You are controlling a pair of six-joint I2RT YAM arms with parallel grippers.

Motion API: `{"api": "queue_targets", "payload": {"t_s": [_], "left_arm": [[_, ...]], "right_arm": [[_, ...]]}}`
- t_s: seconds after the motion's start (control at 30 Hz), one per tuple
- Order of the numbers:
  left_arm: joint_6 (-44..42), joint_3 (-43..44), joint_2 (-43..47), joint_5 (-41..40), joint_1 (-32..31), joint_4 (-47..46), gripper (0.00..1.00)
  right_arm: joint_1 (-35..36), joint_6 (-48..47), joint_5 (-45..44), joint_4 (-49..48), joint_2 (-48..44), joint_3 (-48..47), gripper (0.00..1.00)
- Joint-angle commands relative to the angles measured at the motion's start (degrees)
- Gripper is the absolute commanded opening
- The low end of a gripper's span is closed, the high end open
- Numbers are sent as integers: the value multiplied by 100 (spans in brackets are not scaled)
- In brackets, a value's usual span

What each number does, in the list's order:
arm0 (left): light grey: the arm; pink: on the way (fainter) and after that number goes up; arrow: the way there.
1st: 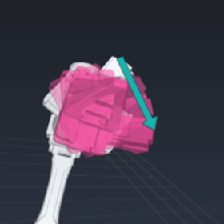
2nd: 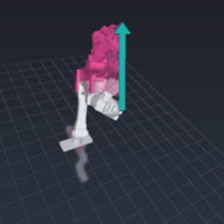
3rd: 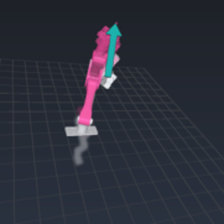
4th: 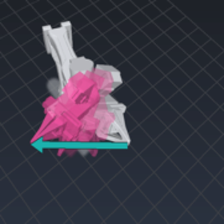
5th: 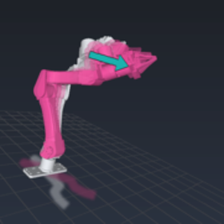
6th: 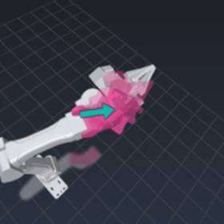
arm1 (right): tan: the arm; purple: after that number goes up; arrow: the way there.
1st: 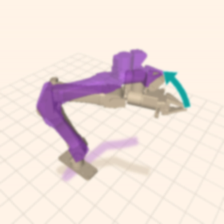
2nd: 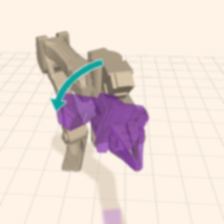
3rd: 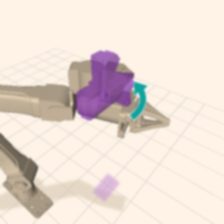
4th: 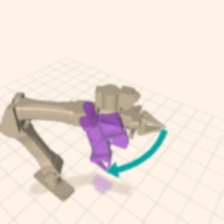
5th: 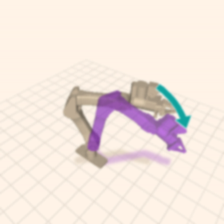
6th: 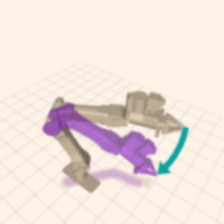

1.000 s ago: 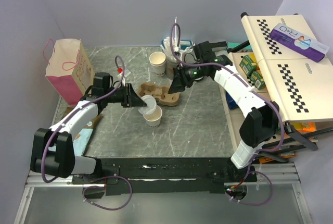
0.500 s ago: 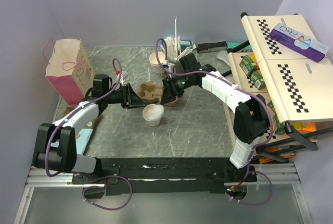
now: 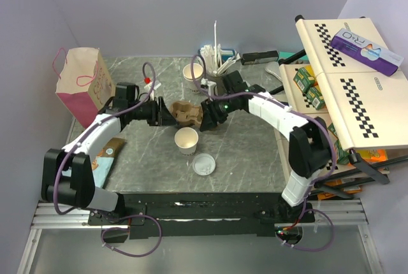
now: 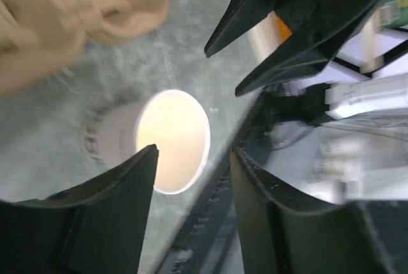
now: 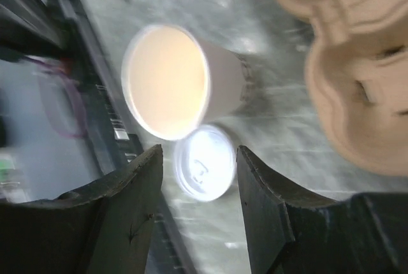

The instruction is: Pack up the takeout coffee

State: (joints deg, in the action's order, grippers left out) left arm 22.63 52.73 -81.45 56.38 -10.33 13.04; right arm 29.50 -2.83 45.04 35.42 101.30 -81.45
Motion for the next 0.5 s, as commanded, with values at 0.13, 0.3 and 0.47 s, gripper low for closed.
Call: {"api": "queue_targets", "payload": {"t_s": [0.13, 0.3, 0.47], "left_arm": [[-1833, 387, 823, -1067, -171, 920, 58], [-1613, 290, 1061, -1235, -93, 647, 61], [-1753, 431, 1087, -1454, 101, 814, 61]], "right_arm": [[627, -3527, -875, -704, -2375, 2061, 57], [1259, -5726, -865, -343, -2861, 3143, 56], [1594, -6413, -1154, -878, -2651, 3592, 56]]}}
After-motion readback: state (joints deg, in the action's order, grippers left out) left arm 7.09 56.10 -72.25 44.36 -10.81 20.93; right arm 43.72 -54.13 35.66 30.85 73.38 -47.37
